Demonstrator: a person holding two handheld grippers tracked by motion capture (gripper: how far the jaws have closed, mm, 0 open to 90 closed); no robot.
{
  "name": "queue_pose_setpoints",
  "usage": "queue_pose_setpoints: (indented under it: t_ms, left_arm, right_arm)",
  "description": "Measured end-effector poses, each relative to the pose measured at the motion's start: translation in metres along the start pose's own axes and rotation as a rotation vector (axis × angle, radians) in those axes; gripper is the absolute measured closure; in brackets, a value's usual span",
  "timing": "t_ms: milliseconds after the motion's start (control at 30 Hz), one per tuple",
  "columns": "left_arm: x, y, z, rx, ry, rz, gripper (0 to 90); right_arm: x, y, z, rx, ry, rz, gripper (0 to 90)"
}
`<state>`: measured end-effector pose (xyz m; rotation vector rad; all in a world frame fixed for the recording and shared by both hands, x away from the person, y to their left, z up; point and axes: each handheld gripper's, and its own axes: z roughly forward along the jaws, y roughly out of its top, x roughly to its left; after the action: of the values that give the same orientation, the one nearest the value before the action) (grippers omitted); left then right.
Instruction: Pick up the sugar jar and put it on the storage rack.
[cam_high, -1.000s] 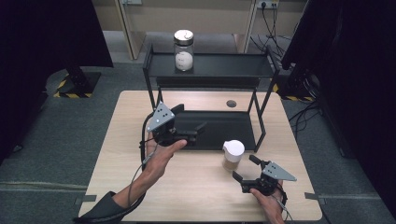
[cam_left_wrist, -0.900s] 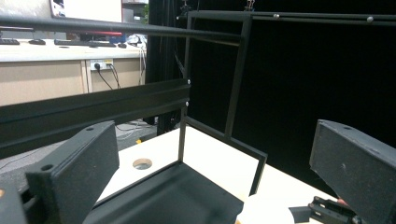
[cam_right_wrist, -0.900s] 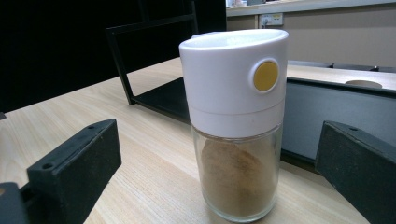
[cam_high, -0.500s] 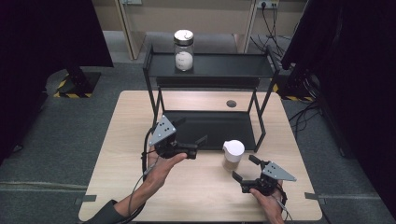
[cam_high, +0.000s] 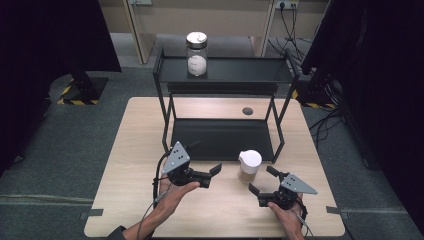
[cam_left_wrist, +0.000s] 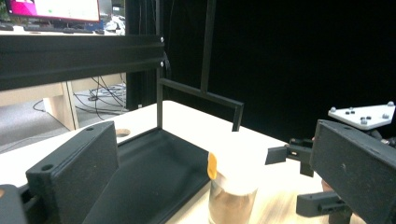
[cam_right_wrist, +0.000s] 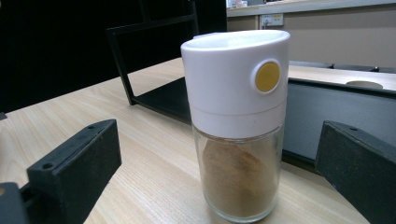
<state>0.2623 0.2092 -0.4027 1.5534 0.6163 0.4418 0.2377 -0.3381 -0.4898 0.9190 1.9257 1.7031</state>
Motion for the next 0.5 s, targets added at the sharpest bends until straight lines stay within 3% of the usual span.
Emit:
queue_pose_setpoints:
  t_ms: [400,500]
  left_arm:
    - [0.003,-0.033,-0.003,0.029,-0.013,-0.003,0.7]
    - [0.001,-0.041,-0.006,0.033,-0.010,0.013,0.7]
  right_arm:
    - [0.000,0.000,0.000,0.000,0.000,0.000,0.6]
    - [0.000,0.000,0.000,0.000,0.002,0.000,0.6]
